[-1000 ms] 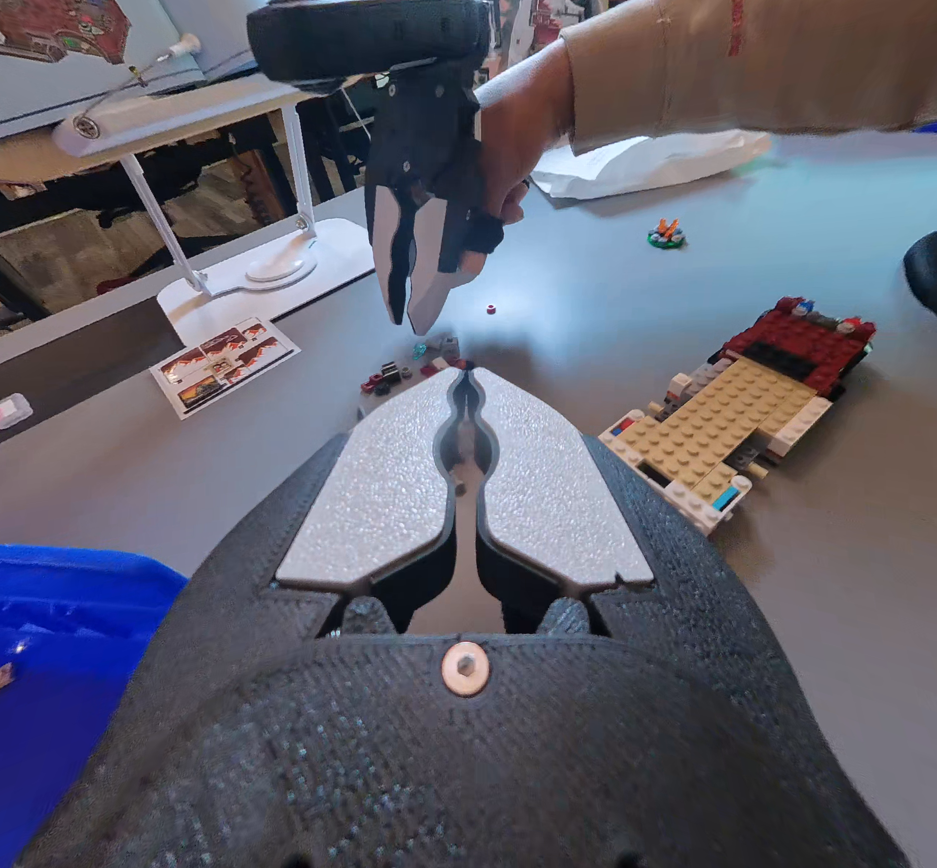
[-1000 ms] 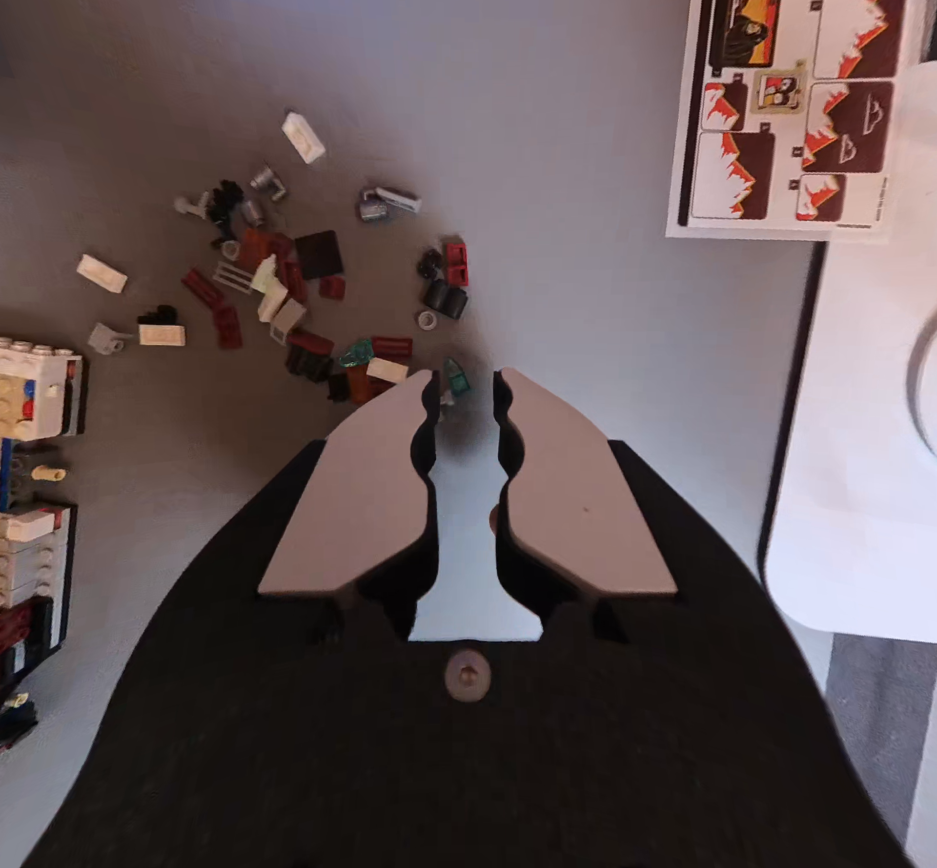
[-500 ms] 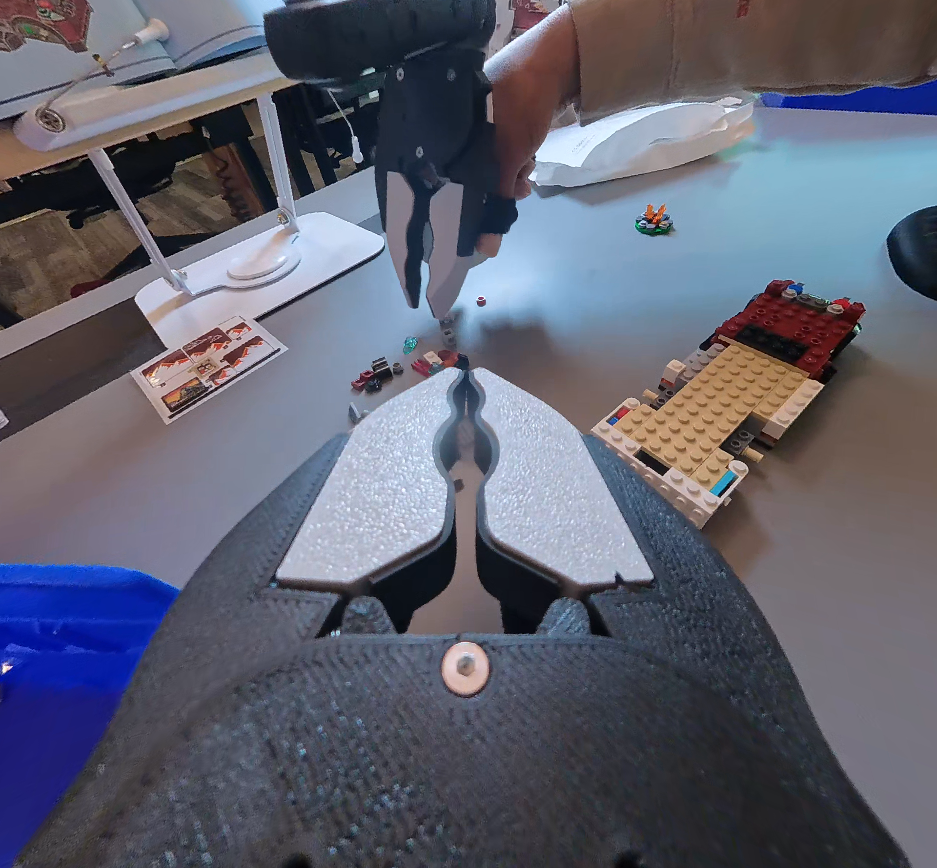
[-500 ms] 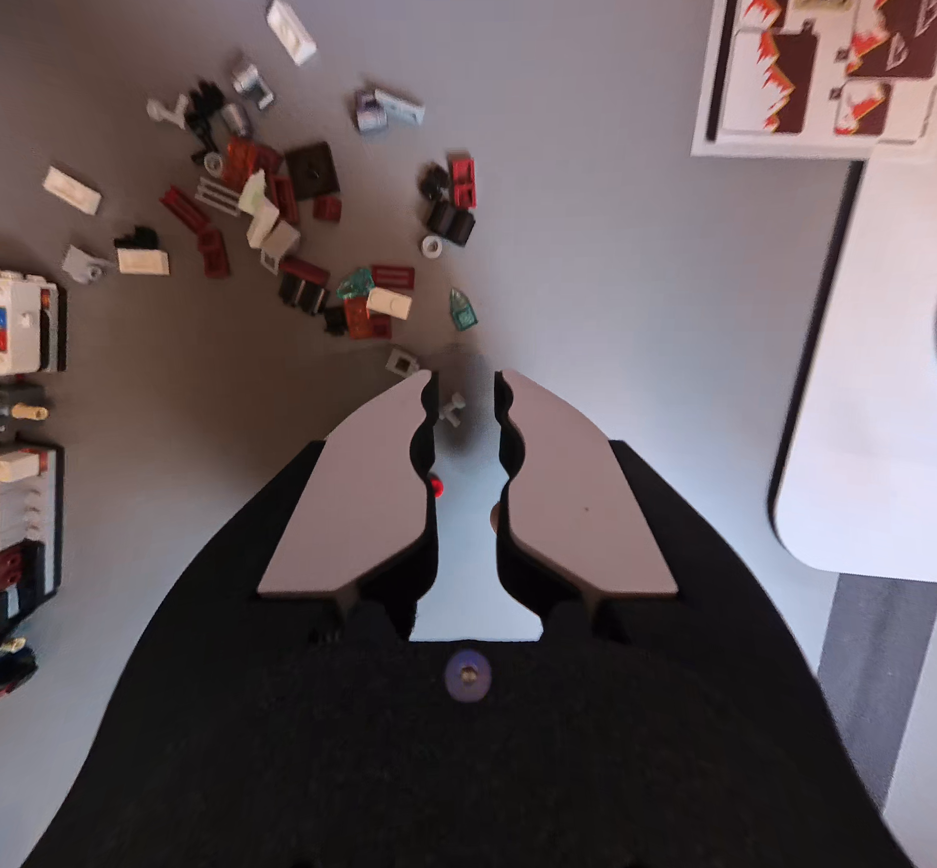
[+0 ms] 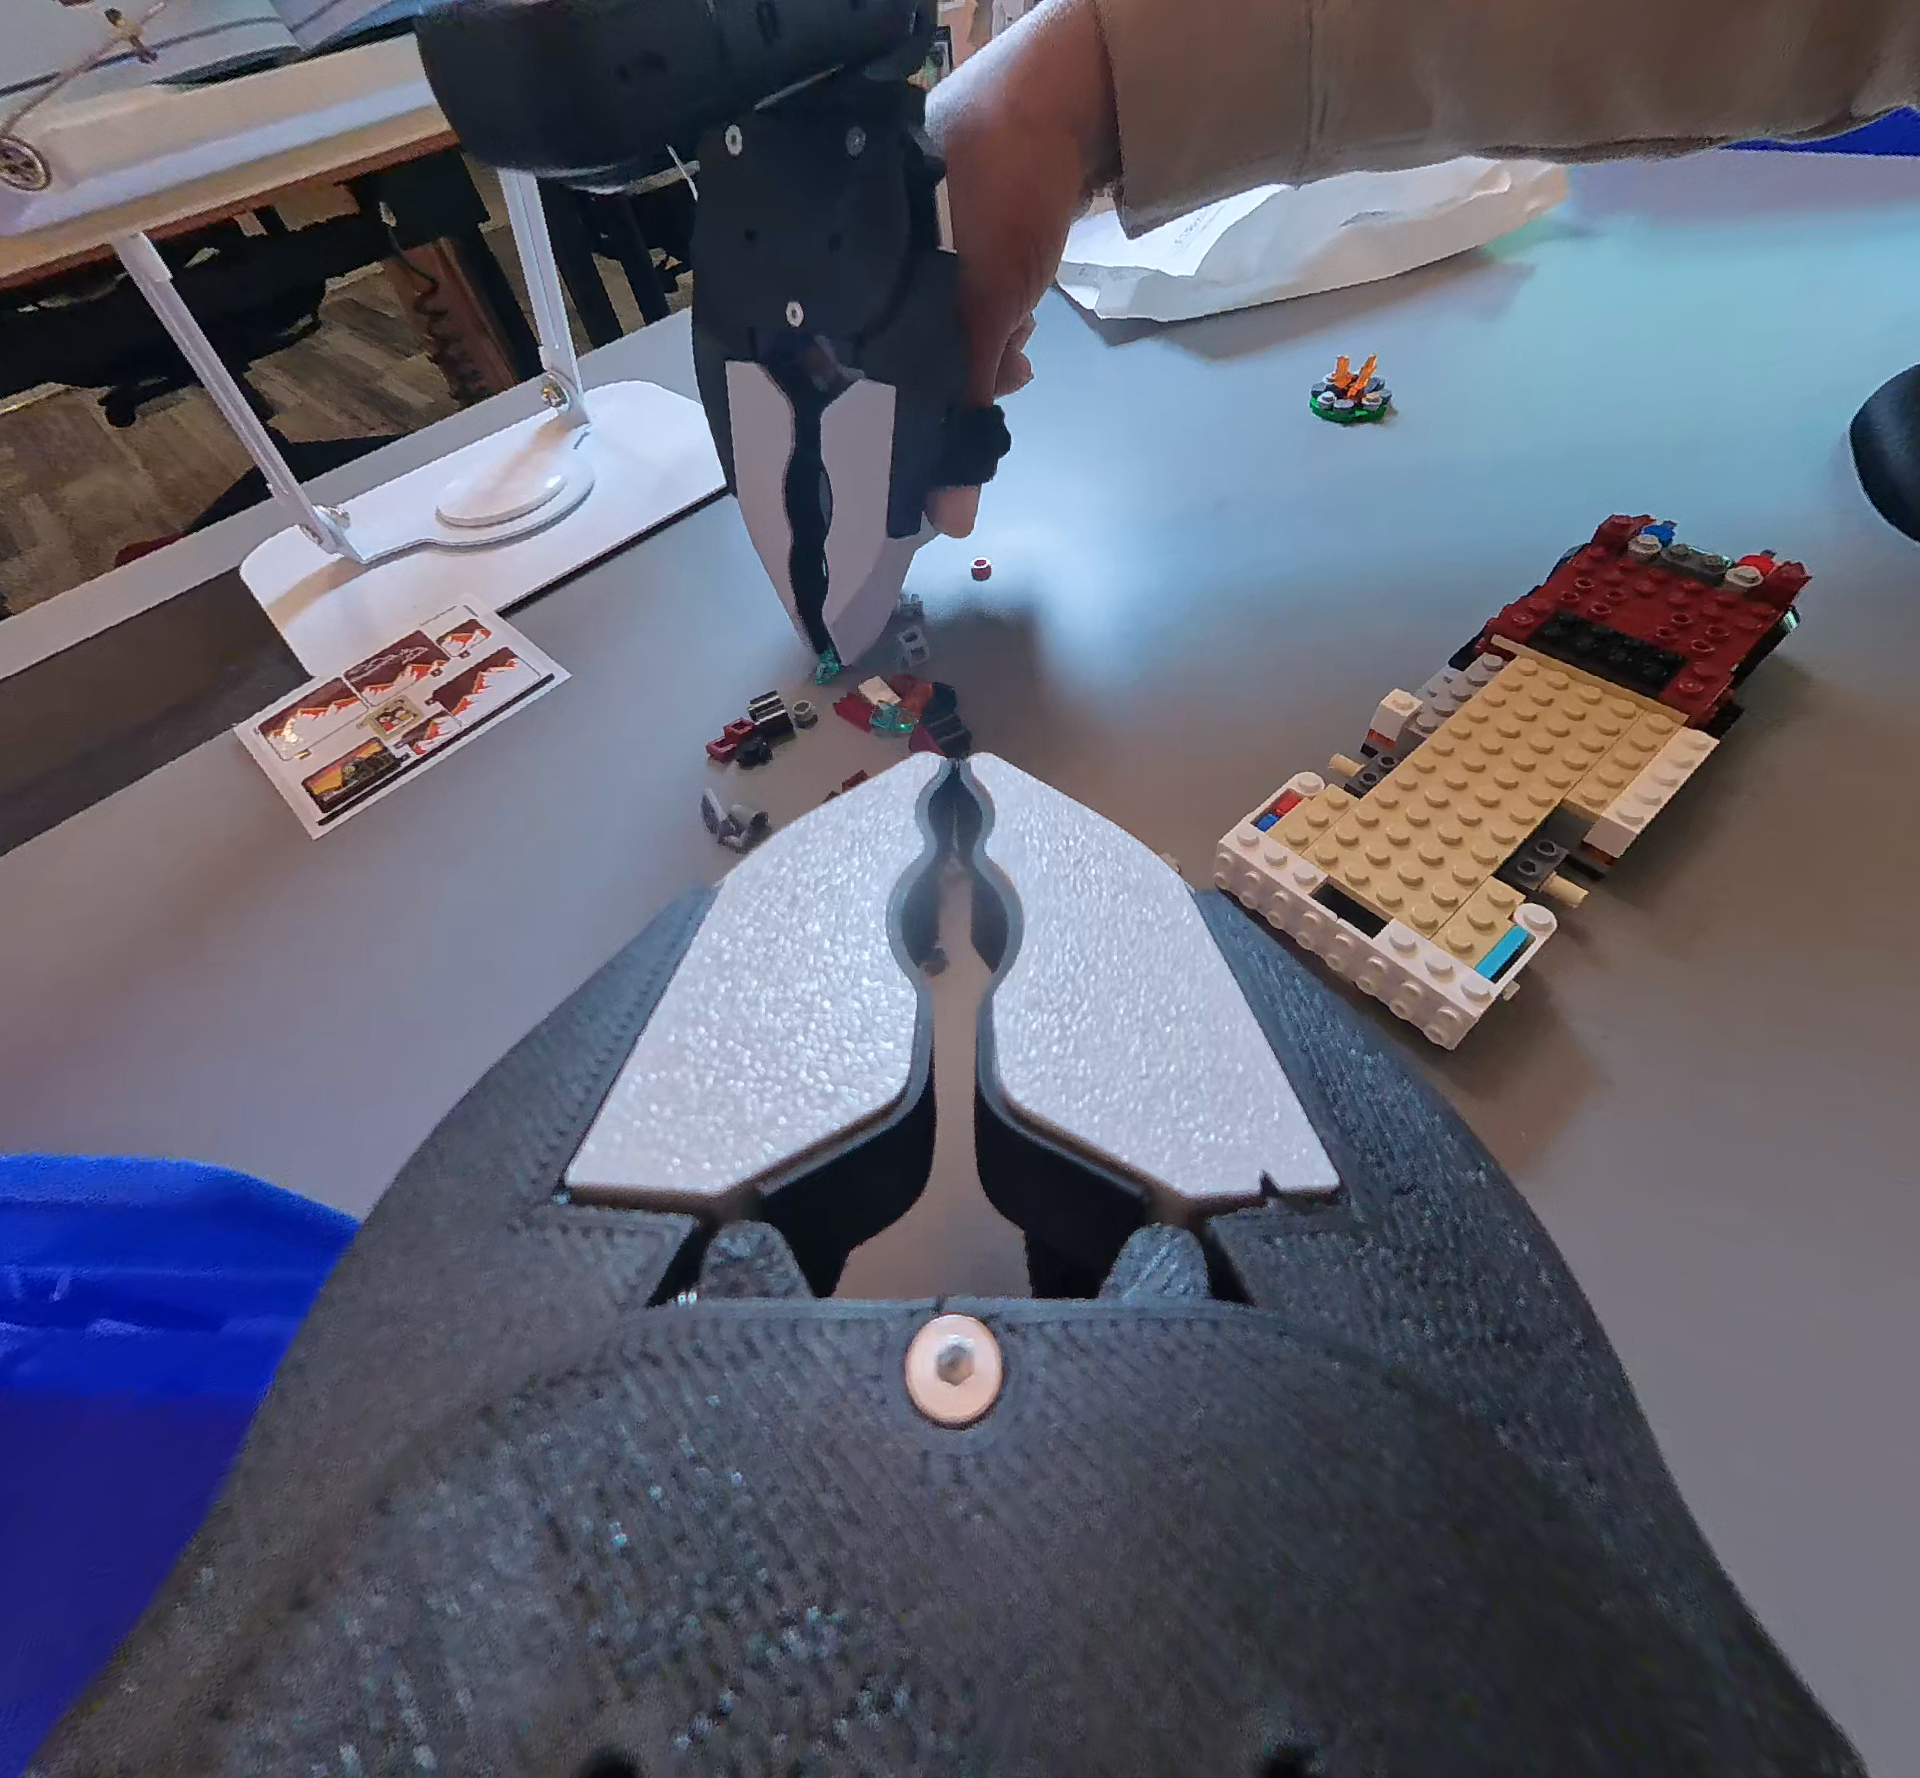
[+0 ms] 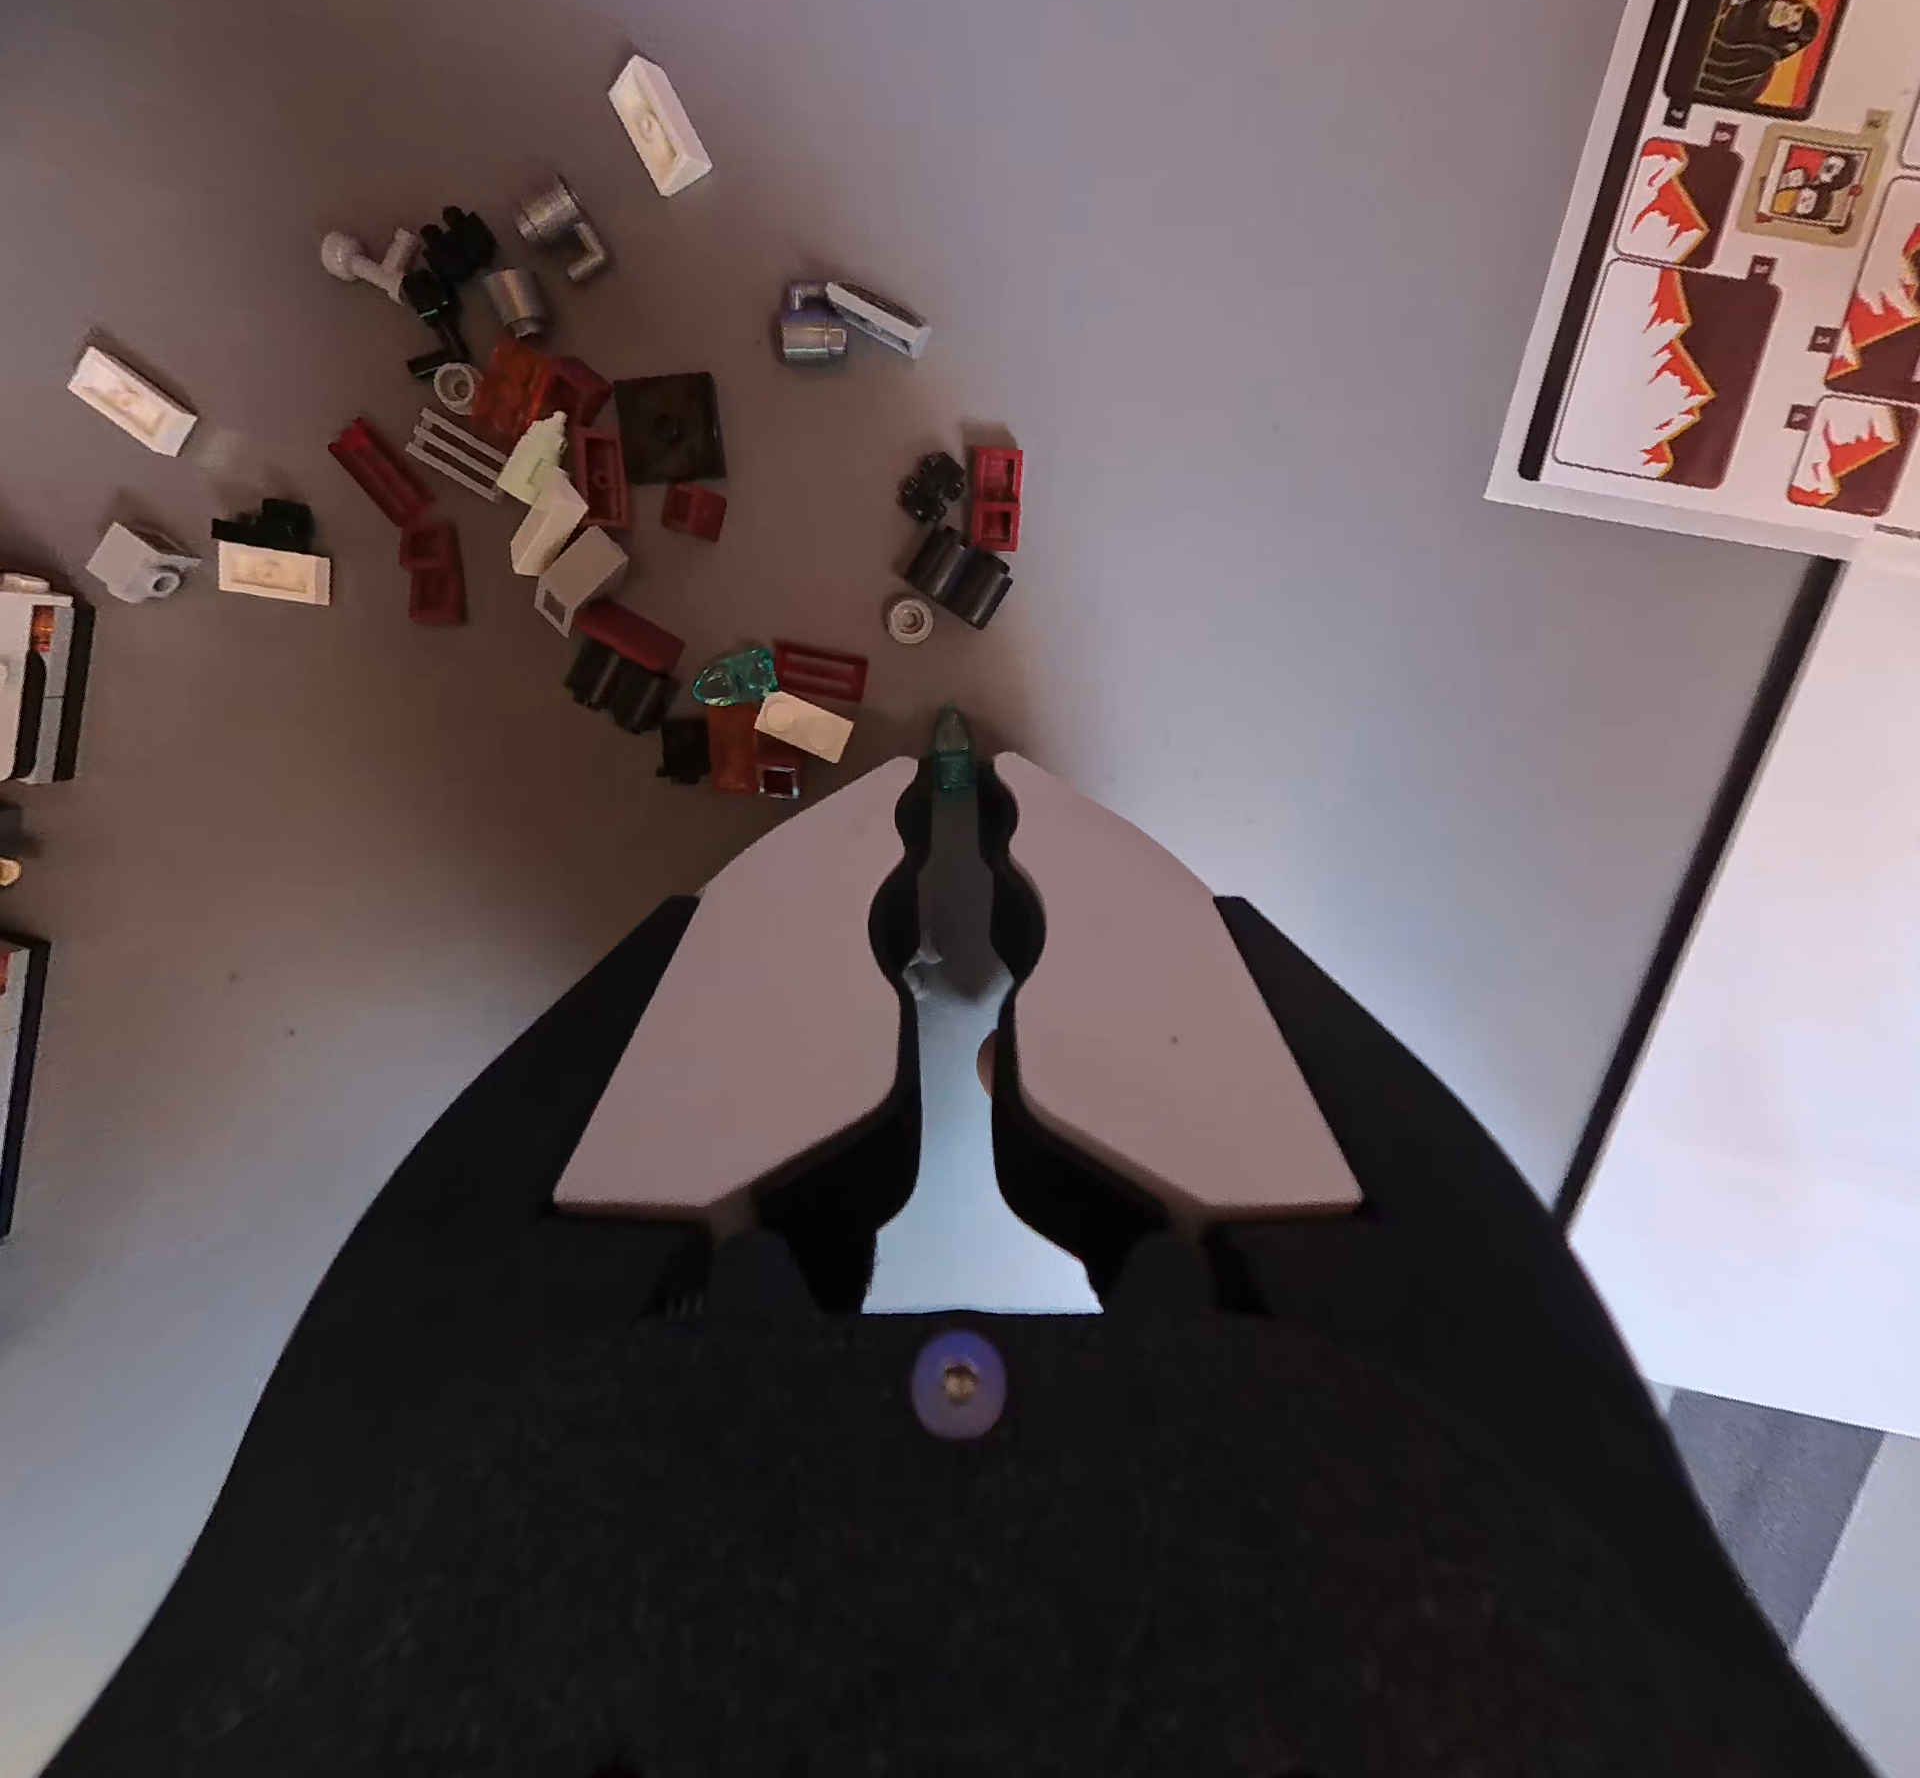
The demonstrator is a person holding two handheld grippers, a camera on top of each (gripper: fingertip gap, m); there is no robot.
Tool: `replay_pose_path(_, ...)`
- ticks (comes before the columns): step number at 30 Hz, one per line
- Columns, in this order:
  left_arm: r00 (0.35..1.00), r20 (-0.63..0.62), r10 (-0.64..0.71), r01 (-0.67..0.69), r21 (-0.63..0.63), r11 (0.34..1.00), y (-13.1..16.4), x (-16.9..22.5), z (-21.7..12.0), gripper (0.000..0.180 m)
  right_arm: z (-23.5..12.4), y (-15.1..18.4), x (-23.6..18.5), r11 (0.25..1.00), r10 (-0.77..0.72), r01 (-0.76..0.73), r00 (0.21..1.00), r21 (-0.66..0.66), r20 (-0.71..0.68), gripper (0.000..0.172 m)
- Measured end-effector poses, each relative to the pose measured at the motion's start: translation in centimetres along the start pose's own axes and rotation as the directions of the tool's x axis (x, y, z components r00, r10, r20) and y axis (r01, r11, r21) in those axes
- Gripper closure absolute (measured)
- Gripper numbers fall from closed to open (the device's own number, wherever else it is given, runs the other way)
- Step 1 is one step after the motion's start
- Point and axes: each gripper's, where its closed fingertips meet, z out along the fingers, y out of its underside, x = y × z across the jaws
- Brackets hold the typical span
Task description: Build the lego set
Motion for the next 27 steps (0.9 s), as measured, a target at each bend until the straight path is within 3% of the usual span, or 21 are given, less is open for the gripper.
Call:
replay_pose_path(5,1.0,-0.011,0.005,-0.005,-0.01,1.0,0.2,0.3,0.1,0.18,-3.2,-1.4,-2.9,0.996,-0.032,0.032,0.999,0.086,-0.009,0.164)
replay_pose_path(11,0.996,-0.085,0.027,-0.031,-0.049,0.998,0.9,1.9,0.6,0.177,-7.6,-1.6,-9.6,0.978,-0.046,0.051,0.999,0.203,-0.027,0.163)
replay_pose_path(20,0.944,-0.33,-0.03,-0.019,-0.142,0.99,2.5,6.4,1.1,0.129,-10.5,2.3,-17.5,0.946,0.055,-0.02,0.994,0.325,-0.097,0.163)
replay_pose_path(24,0.917,-0.398,0.004,-0.08,-0.172,0.982,3.0,7.9,0.8,0.108,-10.5,5.2,-19.3,0.939,0.115,-0.069,0.987,0.336,-0.116,0.164)
replay_pose_path(27,0.907,-0.421,0.034,-0.139,-0.221,0.965,4.1,8.6,0.9,0.103,-10.6,6.8,-20.0,0.93,0.157,-0.104,0.98,0.354,-0.124,0.164)
